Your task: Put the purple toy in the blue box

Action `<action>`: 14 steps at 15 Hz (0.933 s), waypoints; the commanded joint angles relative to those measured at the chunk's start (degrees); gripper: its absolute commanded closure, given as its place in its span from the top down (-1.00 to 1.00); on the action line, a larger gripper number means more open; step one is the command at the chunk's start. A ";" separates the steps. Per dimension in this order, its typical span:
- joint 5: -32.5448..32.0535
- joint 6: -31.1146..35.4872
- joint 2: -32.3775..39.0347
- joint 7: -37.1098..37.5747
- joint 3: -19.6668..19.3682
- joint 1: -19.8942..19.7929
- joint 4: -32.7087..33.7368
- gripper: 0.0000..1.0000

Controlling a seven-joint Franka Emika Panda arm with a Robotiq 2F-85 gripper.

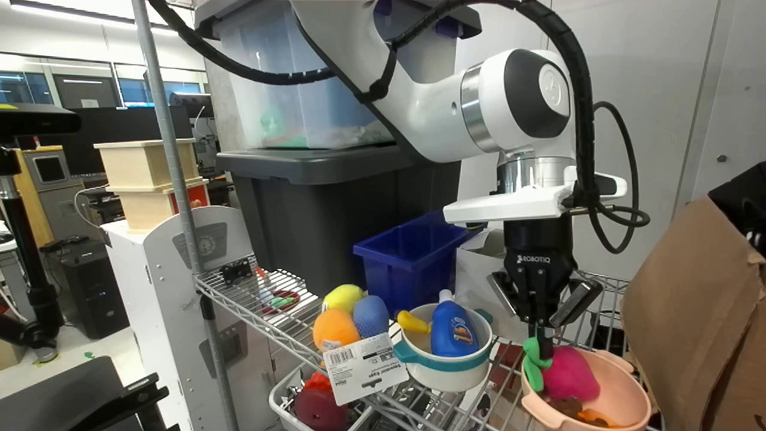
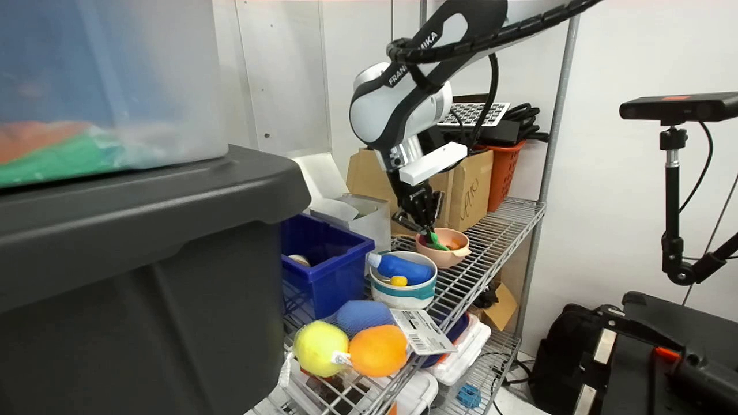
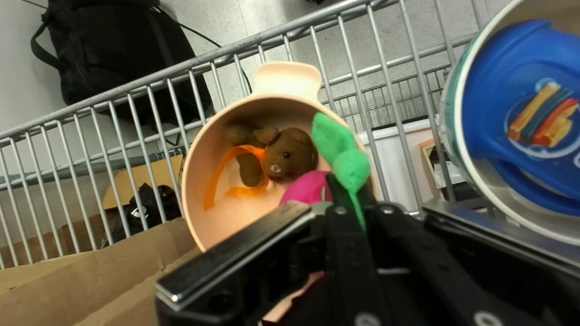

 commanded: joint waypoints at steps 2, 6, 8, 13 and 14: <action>0.41 -2.05 -2.85 -0.88 0.23 0.44 -0.52 -0.97; 0.47 -0.96 -8.04 -1.52 0.90 1.30 -4.17 -0.97; 0.46 -0.54 -10.58 -2.00 1.25 1.61 -5.74 -0.97; 0.66 -0.34 -15.98 -3.33 2.10 1.91 -10.07 -0.97; 0.54 0.14 -17.40 -3.52 2.30 2.10 -11.79 -0.97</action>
